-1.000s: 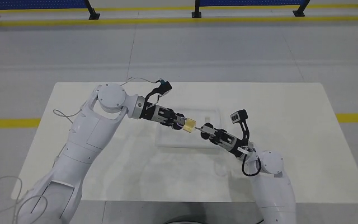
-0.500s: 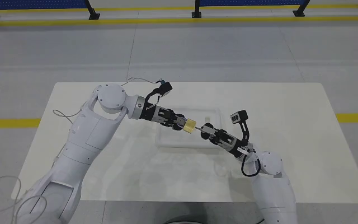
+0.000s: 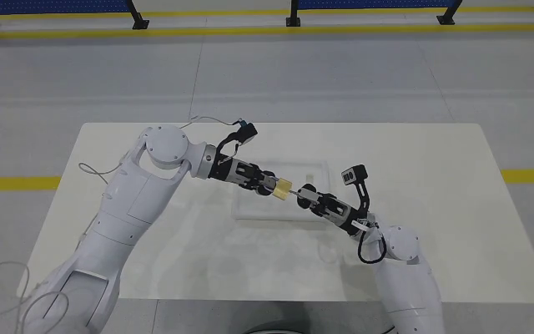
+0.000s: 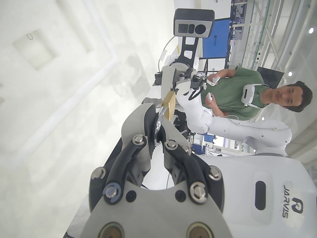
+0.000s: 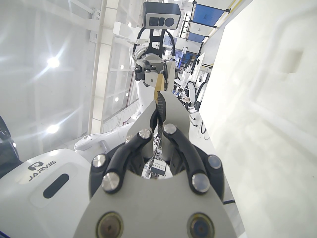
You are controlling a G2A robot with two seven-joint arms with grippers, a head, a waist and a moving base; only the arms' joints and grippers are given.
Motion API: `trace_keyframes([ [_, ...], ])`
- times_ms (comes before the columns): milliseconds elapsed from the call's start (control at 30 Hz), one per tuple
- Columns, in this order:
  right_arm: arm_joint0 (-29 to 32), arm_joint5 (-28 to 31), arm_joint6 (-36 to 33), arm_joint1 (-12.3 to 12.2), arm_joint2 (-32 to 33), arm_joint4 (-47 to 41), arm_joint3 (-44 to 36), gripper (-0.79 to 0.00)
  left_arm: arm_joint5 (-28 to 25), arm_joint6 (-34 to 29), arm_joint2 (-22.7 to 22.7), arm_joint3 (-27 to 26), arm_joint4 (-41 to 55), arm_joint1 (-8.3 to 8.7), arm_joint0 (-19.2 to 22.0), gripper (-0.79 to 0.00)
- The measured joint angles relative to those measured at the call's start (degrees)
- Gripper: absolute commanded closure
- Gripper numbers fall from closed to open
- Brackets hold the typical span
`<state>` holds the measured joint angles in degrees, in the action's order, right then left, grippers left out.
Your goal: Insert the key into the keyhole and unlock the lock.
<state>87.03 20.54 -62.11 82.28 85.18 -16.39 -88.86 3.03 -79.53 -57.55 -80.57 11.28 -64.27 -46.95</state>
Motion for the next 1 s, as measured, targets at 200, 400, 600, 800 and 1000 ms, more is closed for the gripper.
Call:
trace_keyframes([
  [200,0.13,0.52,0.89,-0.57,-0.60,-0.06,-0.09,0.000,-0.04,-0.15,0.56,-0.31,-0.43,0.16,0.09,0.000],
  [400,0.16,0.64,1.54,-1.12,-1.40,0.25,-0.36,0.000,-0.04,-0.05,0.90,-0.63,-1.00,0.34,0.36,0.000],
  [600,0.05,0.79,2.19,-1.67,-2.17,0.85,-0.64,0.000,0.03,-0.24,1.26,-1.46,-1.99,0.56,0.61,0.000],
  [800,0.33,1.19,3.02,-2.19,-2.87,1.02,-0.90,0.000,0.18,-0.27,1.37,-2.23,-2.41,0.82,0.56,0.000],
  [1000,0.43,1.36,3.39,-2.73,-3.27,0.72,-0.95,0.000,0.17,-0.71,1.51,-2.92,-2.47,1.04,0.64,0.000],
])
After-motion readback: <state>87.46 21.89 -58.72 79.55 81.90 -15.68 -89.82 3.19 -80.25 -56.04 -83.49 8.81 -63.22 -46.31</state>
